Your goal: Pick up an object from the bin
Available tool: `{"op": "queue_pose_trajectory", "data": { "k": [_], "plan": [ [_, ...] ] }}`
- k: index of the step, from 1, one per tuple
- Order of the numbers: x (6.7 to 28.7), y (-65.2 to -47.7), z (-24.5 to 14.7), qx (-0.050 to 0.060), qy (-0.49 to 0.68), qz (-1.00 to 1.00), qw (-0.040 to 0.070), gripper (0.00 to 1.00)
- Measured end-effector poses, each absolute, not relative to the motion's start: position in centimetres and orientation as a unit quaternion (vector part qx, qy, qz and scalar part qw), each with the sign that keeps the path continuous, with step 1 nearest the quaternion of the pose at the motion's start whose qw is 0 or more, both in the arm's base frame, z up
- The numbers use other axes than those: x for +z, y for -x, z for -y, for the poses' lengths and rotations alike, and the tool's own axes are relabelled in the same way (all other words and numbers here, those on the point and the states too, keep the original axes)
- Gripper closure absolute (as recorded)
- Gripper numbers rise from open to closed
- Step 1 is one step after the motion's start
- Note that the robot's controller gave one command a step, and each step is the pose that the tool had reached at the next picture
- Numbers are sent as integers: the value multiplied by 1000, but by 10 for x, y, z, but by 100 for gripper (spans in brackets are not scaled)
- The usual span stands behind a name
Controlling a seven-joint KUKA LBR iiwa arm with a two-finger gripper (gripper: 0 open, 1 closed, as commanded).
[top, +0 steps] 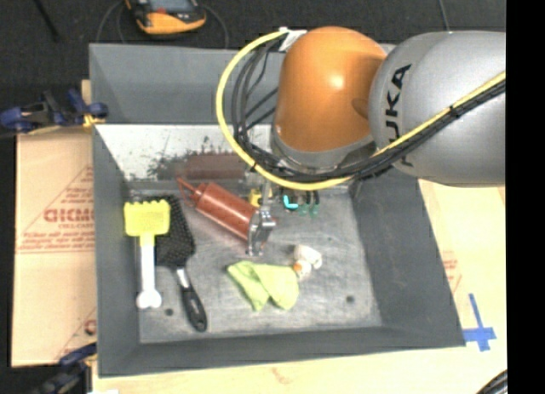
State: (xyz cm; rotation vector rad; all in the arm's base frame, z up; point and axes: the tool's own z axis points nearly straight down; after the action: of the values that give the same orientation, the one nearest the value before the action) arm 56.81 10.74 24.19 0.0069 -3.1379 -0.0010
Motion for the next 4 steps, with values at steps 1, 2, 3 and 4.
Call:
{"op": "queue_pose_trajectory", "data": {
  "k": [1, 2, 3, 4],
  "plan": [
    [245, -569, -107, 0, -2, 1000, 0, 0],
    [167, -510, -122, 0, -186, 982, -1, 100],
    [167, -510, -122, -1, -186, 983, -1, 100],
    [173, -506, -122, 0, -255, 967, -1, 100]
  ]
}}
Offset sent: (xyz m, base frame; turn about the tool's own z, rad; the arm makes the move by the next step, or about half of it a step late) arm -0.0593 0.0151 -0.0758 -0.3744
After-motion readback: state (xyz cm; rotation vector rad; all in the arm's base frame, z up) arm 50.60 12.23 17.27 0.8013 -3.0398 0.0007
